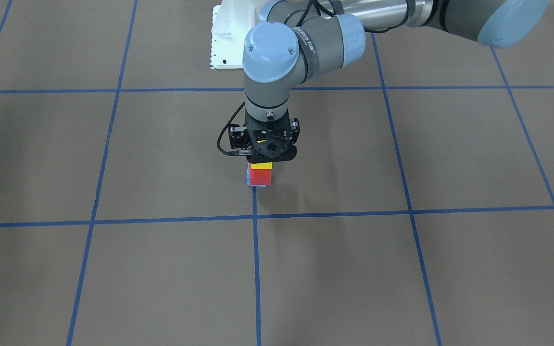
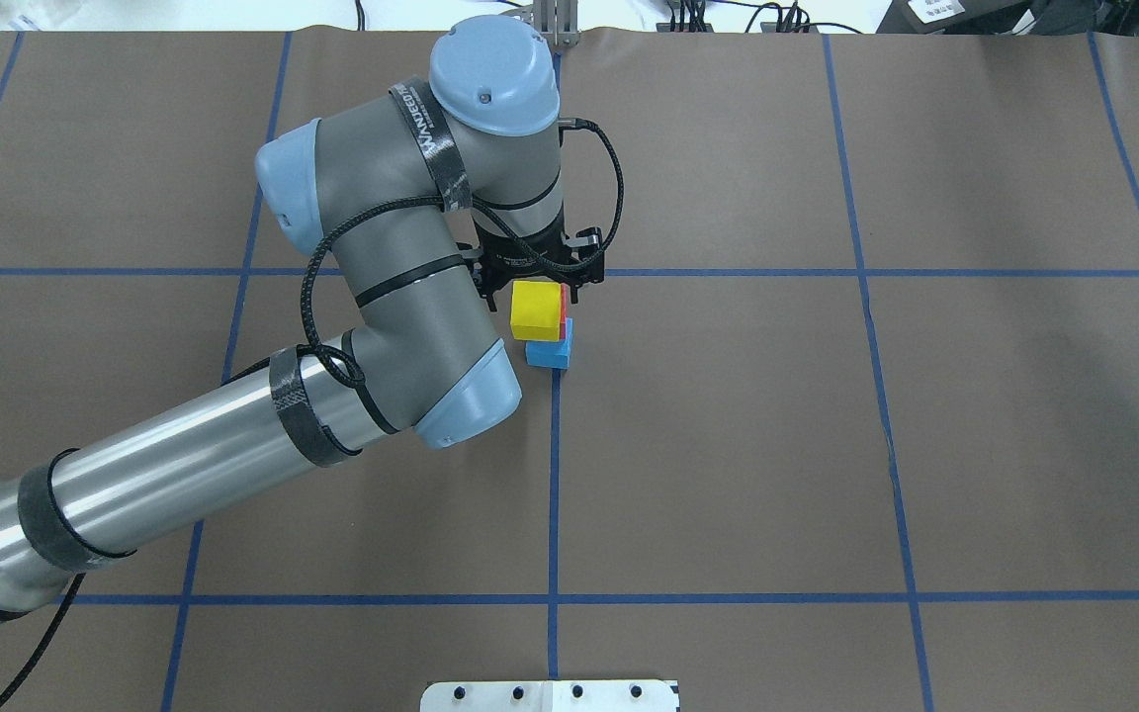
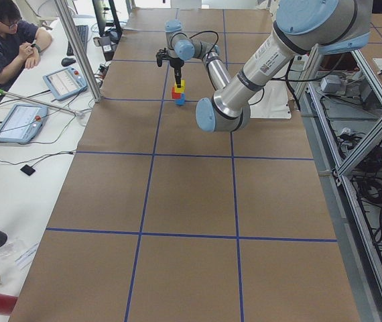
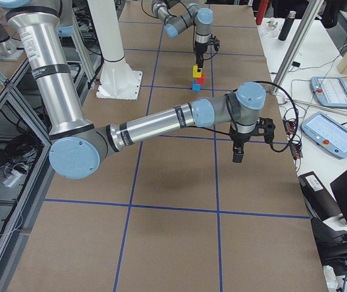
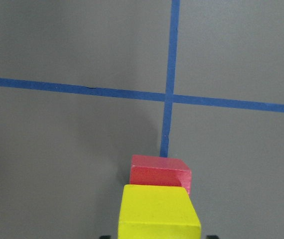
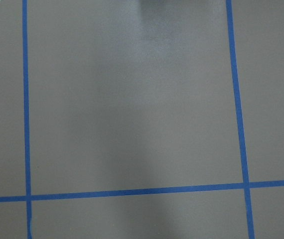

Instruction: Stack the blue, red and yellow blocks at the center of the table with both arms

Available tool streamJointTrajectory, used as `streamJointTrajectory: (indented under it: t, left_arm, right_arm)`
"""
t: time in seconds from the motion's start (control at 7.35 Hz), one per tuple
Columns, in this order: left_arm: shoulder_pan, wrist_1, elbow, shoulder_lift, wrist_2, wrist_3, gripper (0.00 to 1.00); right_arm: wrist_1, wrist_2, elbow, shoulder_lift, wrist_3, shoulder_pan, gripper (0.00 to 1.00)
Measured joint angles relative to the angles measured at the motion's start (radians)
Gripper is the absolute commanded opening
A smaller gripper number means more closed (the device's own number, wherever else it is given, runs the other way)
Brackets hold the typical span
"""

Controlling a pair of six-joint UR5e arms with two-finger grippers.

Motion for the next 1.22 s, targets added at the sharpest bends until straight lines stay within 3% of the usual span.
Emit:
streamJointTrajectory:
  t: [0.41,0.68,0.95,1.22]
  left_arm:
    - [-0.004,0.031,-0.084,0.022,0.000,0.002,1.00]
    - [-0.068,0.180,-0.301,0.097,-0.004,0.089,1.00]
    - [-0.194,0.261,-0.523,0.311,-0.012,0.345,1.00]
    - [-0.392,0.240,-0.599,0.558,-0.054,0.569,1.00]
  right_arm:
    - [0.000,0.000,0.002,-0.003,-0.003,0.003,1.00]
    - [0.001,0.000,0.002,-0.021,-0.043,0.009,1.00]
    - [0.003,0.000,0.007,-0.065,-0.112,0.026,1.00]
    - [0.009,0.000,0.024,-0.137,-0.194,0.049,1.00]
